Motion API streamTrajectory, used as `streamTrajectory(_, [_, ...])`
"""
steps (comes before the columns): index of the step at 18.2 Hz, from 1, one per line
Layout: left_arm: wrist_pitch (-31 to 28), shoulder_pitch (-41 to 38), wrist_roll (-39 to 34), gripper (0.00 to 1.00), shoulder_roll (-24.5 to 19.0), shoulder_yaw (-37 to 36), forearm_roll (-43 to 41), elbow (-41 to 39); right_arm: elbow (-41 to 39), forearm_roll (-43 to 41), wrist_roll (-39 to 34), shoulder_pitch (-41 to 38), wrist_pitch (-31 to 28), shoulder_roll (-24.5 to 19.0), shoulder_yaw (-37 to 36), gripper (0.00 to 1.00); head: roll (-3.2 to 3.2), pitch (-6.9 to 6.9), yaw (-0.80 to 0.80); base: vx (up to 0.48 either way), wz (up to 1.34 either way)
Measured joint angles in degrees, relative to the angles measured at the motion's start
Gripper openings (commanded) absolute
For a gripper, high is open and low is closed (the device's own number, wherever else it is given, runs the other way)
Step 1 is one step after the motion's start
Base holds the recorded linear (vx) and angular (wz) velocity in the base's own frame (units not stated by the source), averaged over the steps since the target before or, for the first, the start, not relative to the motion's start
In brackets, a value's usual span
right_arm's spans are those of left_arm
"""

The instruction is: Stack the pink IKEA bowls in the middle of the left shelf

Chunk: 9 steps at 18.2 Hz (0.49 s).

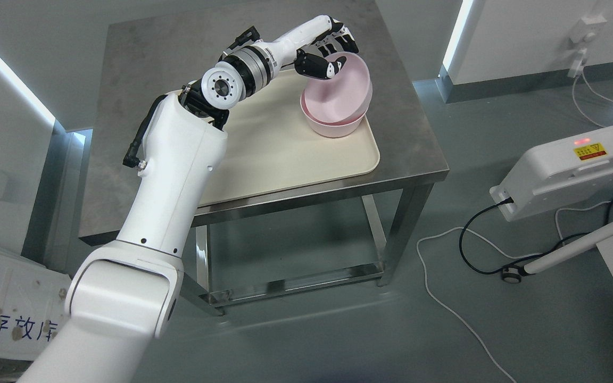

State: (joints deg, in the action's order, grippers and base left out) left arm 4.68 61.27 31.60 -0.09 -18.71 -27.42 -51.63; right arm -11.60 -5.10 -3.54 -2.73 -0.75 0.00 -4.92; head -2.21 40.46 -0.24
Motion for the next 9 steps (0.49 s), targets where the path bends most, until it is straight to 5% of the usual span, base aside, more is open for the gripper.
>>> streamTrajectory(3, [0.0, -1.7, -0.2, 0.97, 0.0, 1.7, 0.2, -0.7, 0.0, 0.0, 0.0, 0.0, 0.0, 0.0, 0.0, 1.00, 0.00, 0.00, 0.00, 0.000, 0.00])
streamTrajectory(9, [0.3, -9.8, -0.4, 0.99, 0.0, 11.1, 14.2, -10.5, 0.0, 0.0, 0.0, 0.0, -0.2, 0.0, 0.0, 1.00, 0.00, 0.00, 0.00, 0.000, 0.00])
